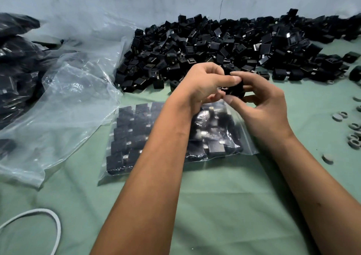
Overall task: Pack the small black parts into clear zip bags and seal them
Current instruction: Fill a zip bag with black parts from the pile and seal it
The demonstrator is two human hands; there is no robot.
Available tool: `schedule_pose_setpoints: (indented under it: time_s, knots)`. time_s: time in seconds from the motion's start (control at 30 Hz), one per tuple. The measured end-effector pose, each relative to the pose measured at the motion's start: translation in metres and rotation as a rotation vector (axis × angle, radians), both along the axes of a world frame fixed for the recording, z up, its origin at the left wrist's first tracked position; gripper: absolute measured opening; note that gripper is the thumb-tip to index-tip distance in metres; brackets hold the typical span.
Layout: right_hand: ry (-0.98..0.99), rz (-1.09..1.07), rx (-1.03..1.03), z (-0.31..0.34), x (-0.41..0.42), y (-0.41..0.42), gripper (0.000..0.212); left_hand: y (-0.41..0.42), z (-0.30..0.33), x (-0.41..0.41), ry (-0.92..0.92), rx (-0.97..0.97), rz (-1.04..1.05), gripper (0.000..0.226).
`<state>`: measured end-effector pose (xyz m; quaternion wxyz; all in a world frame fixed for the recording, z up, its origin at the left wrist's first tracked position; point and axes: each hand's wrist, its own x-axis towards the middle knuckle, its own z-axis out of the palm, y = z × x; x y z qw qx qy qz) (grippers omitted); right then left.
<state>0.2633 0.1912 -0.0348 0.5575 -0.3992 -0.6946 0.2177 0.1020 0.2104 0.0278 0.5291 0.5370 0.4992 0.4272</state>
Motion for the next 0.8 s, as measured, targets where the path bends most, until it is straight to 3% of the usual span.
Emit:
schedule_pose_setpoints:
  time_s: [0.1,0.2,0.27,0.37,0.6,0.7,0.8]
  knots:
    - [0.176,-0.051,-0.079,-0.001,0.003,0.005,0.036,0.001,-0.004,0.009,0.062,0.128,0.063,0.028]
    - [0.248,-0.223,-0.189,-0.006,0.01,0.011,0.036,0.007,-0.009,0.01,0.58,0.425,0.151,0.007]
    - [0.171,-0.322,-0.247,-0.009,0.015,0.016,0.033,0.007,-0.013,0.008,0.829,0.451,-0.029,0.035]
    - [0.061,-0.348,-0.299,-0.009,0.017,0.016,0.036,0.002,-0.015,0.007,0.892,0.363,-0.167,0.058]
    - [-0.139,-0.287,-0.14,-0.006,0.012,0.006,0.032,0.006,-0.006,-0.01,0.881,0.46,-0.116,0.017]
    - [-0.203,-0.226,-0.107,-0.006,0.013,0.006,0.032,0.004,-0.001,-0.017,0.859,0.454,-0.116,0.015]
    - [-0.075,-0.127,-0.159,-0.007,0.01,0.007,0.027,0.003,0.0,-0.021,0.861,0.466,-0.095,0.014]
